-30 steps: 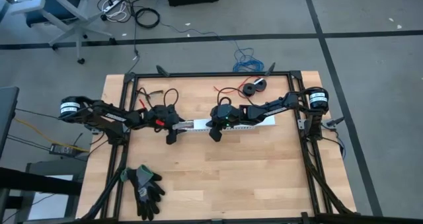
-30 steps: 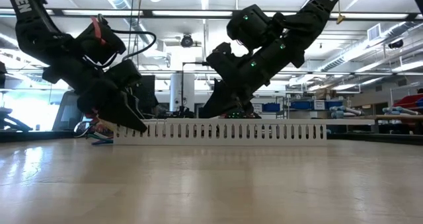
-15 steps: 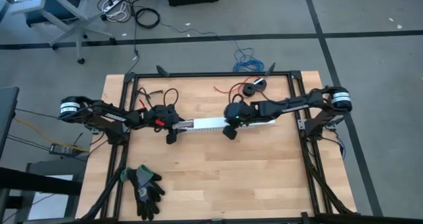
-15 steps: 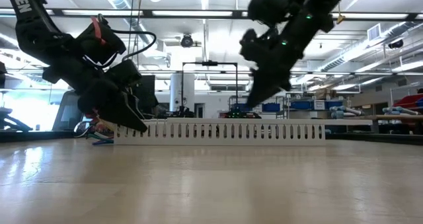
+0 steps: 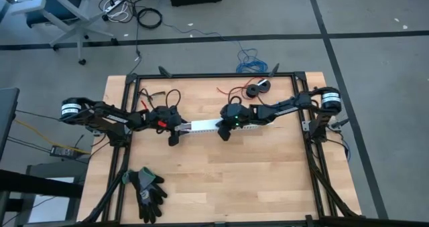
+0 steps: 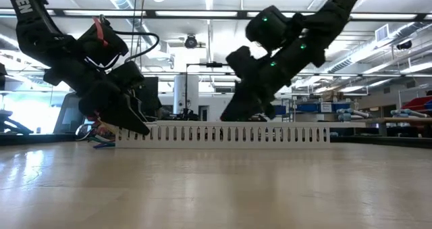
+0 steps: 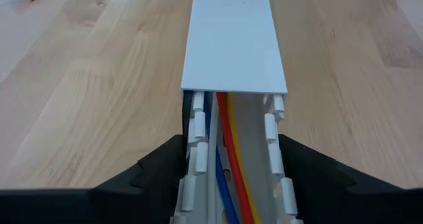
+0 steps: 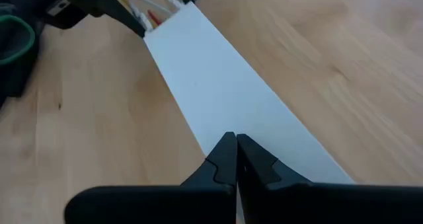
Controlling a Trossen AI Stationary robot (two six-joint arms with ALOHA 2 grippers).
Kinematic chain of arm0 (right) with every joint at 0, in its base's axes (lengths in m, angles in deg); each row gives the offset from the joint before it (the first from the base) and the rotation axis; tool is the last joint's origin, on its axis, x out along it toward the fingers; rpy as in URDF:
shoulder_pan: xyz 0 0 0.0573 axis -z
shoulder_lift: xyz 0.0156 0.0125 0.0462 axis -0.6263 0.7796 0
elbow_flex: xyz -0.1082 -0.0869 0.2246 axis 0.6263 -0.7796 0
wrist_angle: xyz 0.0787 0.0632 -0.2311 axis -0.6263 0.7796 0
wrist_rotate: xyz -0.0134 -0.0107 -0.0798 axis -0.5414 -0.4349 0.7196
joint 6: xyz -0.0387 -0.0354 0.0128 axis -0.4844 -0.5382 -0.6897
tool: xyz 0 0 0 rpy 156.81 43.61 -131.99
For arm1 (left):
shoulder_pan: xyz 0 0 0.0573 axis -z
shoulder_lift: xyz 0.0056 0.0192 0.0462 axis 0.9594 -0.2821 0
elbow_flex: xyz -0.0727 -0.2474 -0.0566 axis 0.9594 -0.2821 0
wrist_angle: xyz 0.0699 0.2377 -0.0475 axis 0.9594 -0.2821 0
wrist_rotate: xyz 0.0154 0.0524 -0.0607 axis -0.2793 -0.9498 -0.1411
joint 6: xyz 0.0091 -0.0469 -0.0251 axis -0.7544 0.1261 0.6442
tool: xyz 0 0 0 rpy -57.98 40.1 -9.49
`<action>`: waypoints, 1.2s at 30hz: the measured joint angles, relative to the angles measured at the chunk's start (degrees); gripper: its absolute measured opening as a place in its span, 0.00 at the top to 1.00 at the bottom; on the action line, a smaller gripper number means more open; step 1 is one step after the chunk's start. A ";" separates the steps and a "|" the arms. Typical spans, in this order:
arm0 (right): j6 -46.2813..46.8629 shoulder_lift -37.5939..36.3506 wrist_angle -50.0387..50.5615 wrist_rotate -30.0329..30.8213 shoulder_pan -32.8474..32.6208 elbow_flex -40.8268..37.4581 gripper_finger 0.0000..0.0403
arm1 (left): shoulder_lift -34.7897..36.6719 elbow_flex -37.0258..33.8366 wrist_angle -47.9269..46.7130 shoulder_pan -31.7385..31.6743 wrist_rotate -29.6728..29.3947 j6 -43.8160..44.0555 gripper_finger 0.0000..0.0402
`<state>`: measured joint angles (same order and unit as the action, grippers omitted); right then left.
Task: Ziptie cables
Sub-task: Close the white cable duct cover
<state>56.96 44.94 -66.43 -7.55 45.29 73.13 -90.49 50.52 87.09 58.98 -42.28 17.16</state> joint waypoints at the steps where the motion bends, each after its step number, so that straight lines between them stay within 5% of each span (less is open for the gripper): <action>1: -0.31 1.26 -0.22 -0.09 0.13 0.87 1.00 | 0.00 0.00 0.03 0.00 0.02 0.00 0.42; 12: -6.74 6.64 -1.59 -3.00 0.38 8.50 1.00 | -0.13 0.03 1.33 0.04 0.42 0.00 0.42; 36: -7.00 6.31 -0.83 -2.07 -1.70 8.65 1.00 | -0.08 1.58 2.42 0.04 3.53 -1.55 0.42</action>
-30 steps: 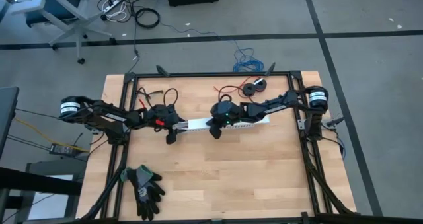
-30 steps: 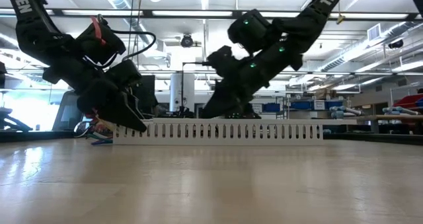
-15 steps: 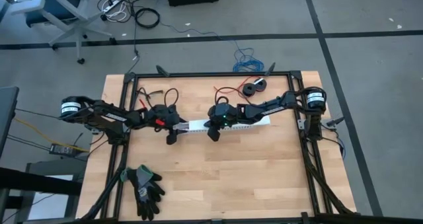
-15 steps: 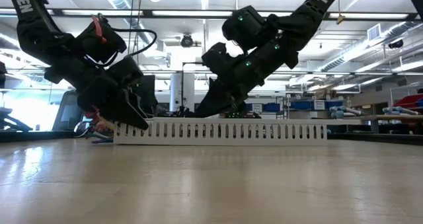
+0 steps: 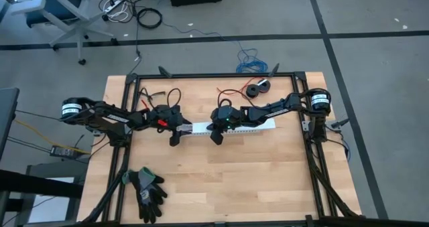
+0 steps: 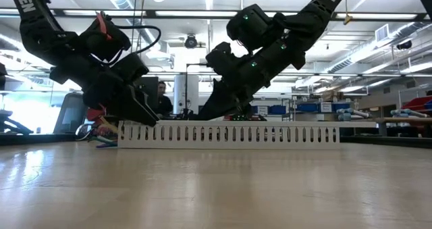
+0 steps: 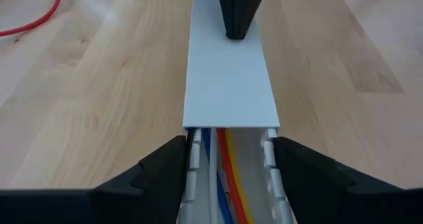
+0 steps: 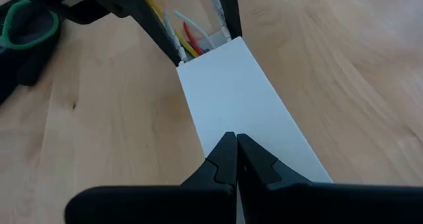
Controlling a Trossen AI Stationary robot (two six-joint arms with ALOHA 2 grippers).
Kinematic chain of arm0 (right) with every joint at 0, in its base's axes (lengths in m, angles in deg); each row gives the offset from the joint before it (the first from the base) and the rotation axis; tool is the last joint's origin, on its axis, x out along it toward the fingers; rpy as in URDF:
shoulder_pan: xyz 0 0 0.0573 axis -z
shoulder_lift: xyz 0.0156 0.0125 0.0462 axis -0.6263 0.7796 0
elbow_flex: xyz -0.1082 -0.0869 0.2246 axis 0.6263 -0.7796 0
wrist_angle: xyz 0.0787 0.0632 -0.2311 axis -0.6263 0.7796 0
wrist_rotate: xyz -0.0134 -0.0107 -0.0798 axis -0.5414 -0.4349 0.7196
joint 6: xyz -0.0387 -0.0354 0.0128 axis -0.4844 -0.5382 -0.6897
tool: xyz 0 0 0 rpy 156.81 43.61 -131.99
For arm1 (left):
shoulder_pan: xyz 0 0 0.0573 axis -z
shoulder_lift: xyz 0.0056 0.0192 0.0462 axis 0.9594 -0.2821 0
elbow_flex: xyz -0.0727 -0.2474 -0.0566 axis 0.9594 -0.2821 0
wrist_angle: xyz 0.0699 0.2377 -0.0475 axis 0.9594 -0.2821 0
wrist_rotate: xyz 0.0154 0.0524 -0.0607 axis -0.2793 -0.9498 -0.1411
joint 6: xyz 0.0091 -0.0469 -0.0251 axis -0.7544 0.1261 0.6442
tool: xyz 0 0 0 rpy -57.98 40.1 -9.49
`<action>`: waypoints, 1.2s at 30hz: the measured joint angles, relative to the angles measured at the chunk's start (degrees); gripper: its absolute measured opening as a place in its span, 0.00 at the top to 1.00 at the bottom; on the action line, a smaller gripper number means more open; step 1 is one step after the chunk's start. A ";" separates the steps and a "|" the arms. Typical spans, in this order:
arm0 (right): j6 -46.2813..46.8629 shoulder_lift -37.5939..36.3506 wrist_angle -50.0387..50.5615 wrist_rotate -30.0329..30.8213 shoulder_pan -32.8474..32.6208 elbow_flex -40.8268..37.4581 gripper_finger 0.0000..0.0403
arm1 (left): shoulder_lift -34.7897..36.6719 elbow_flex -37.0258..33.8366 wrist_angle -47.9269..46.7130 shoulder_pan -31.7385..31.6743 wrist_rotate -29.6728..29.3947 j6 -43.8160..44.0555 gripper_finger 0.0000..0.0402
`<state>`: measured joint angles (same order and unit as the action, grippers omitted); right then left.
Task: Ziptie cables
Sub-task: Close the white cable duct cover
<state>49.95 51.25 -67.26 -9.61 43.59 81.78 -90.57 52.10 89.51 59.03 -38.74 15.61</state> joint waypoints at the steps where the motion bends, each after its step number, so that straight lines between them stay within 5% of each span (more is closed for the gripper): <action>1: 0.02 0.00 0.00 0.00 0.00 0.00 1.00 | 0.01 0.00 -0.04 0.00 0.04 0.02 0.42; 12: 0.02 -0.09 1.27 0.01 0.00 0.11 1.00 | 5.39 0.37 -4.07 -0.02 -0.40 0.20 0.42; 24: -0.55 -0.11 1.46 0.04 0.13 0.11 1.00 | 17.87 0.28 -26.44 -0.04 -2.41 3.74 0.42; 36: -0.59 -0.11 1.14 0.07 0.24 0.04 1.00 | 15.10 -1.16 -23.53 0.07 -0.95 4.90 0.42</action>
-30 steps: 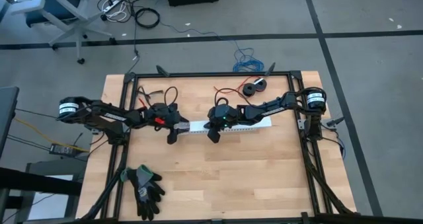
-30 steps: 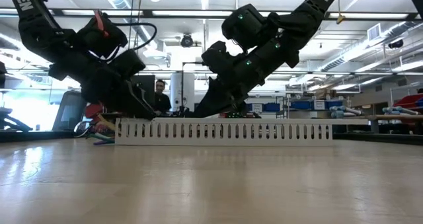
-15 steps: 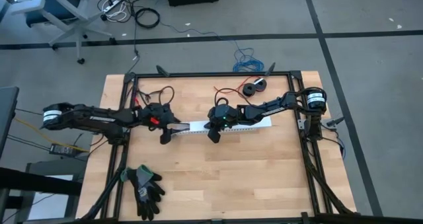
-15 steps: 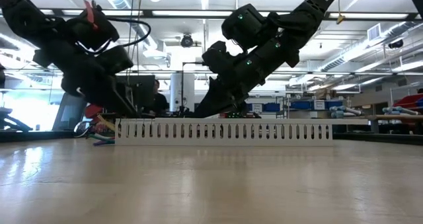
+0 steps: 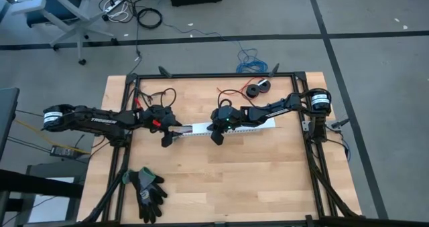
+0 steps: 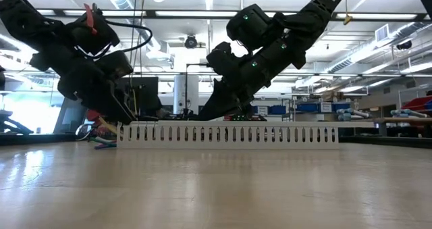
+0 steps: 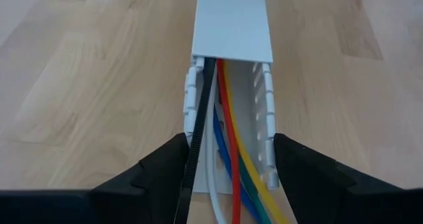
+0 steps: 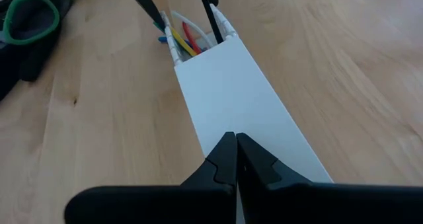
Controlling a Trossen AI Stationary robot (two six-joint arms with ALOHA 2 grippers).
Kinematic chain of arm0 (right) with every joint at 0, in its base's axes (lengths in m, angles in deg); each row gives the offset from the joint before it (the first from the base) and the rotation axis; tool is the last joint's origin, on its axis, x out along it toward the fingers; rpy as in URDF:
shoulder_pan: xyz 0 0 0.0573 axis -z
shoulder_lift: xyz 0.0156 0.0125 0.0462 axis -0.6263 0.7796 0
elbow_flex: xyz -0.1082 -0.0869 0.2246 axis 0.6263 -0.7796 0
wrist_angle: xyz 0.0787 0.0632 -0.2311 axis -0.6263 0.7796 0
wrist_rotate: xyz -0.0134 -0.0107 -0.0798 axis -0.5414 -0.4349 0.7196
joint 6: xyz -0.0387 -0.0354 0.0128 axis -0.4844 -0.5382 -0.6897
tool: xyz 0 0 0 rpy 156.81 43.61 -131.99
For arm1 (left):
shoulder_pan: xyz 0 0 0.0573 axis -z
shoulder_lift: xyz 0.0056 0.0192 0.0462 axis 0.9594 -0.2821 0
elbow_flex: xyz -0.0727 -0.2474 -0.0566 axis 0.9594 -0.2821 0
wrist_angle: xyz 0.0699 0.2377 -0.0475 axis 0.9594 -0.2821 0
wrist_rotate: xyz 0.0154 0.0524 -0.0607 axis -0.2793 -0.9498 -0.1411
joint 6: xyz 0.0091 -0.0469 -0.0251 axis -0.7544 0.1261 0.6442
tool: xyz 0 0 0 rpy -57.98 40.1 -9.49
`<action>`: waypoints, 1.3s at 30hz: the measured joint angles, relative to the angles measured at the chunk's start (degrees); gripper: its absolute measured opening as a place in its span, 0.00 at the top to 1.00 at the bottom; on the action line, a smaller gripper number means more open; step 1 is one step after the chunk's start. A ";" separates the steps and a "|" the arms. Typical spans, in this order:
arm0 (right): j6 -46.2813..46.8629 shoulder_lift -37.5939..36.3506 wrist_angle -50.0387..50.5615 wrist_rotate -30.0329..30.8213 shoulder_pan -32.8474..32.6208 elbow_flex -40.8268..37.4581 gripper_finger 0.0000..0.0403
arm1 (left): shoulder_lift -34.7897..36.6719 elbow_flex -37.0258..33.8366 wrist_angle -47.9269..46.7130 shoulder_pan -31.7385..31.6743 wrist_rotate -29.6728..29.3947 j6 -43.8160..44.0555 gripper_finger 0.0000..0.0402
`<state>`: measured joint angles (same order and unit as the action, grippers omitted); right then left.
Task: Ziptie cables
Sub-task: Close the white cable duct cover
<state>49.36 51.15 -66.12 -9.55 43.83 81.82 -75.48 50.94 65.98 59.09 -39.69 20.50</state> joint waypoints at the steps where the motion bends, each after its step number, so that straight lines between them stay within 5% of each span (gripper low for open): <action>1: 0.00 0.00 0.00 0.00 0.00 -0.02 1.00 | -0.02 -0.04 0.26 0.00 0.04 0.00 0.42; 19: 0.00 0.02 -0.17 0.04 0.02 -0.06 1.00 | -9.11 -0.20 10.45 0.02 -1.03 -1.64 0.42; 30: -0.35 0.04 -0.38 0.11 0.02 -0.06 1.00 | -10.40 -0.09 11.54 0.04 -1.94 -1.64 0.51; 39: -2.93 -9.35 11.31 3.79 -0.59 -0.21 1.00 | -10.47 -0.04 11.47 0.04 -2.35 -1.83 0.52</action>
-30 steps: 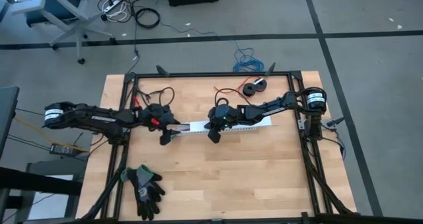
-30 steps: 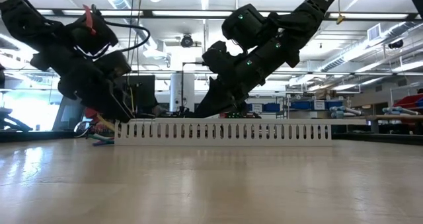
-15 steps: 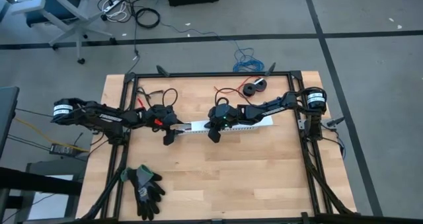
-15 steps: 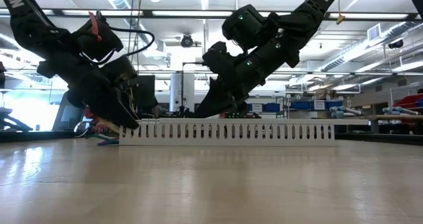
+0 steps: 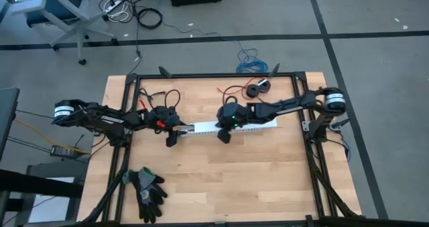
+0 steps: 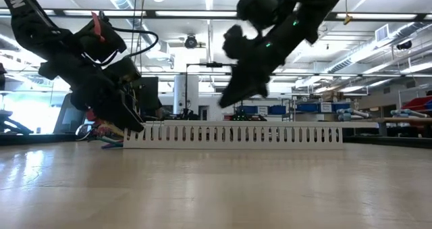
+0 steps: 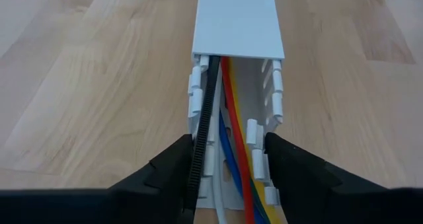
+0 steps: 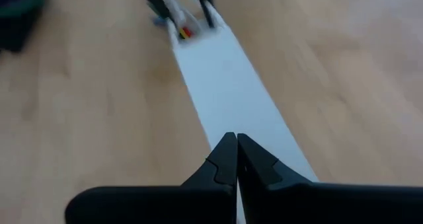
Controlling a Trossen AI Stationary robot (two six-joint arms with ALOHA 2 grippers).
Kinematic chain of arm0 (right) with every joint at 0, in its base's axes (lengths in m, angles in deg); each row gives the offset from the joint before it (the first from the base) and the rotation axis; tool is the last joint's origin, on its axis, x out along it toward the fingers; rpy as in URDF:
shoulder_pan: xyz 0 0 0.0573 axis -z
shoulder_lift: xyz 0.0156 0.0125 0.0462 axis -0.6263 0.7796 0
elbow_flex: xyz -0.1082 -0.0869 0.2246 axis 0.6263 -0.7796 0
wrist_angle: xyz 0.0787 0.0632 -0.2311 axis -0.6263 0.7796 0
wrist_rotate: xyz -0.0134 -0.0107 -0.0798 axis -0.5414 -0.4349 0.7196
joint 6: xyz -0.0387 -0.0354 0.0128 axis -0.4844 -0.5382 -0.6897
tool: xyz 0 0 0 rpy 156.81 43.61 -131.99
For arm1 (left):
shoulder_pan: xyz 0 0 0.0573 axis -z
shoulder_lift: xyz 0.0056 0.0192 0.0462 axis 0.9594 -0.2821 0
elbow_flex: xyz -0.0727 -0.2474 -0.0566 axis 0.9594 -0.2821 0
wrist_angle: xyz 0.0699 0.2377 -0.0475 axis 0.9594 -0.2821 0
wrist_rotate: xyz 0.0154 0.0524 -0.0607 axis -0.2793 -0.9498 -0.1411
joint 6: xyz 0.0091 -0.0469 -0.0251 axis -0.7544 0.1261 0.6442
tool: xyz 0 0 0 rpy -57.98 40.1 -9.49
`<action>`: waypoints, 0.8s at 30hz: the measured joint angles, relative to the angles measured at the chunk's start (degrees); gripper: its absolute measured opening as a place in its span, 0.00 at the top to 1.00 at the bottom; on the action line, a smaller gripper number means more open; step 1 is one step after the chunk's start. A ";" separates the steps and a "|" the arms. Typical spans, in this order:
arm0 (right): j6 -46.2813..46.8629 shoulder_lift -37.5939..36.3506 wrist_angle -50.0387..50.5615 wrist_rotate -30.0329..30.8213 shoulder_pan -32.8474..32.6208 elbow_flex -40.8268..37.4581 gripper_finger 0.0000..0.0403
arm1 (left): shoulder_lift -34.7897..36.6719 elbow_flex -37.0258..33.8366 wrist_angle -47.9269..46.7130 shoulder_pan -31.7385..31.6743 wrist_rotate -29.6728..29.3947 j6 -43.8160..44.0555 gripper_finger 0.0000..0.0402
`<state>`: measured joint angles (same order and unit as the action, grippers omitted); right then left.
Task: Ziptie cables
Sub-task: Close the white cable duct cover
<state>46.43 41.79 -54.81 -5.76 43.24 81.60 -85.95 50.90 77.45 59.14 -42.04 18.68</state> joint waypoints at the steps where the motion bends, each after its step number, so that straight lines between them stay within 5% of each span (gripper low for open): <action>1: 0.24 -1.36 3.50 0.97 0.00 0.02 1.00 | 0.00 0.00 -0.01 0.00 -0.01 0.00 0.52; 9: 4.14 -2.16 15.86 2.64 0.48 0.07 1.00 | 0.00 -0.07 0.40 0.00 0.01 -0.01 0.52; 17: 4.00 10.77 -11.32 -6.82 2.81 0.41 1.00 | -0.07 -0.33 2.25 -0.09 0.82 -0.03 0.52; 24: 2.74 11.64 -16.04 -6.75 2.89 0.33 1.00 | -0.20 -0.32 4.15 -0.07 0.86 -0.03 0.52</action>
<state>49.17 53.44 -70.85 -12.51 46.13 81.93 -86.15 50.58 81.60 59.07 -41.18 18.65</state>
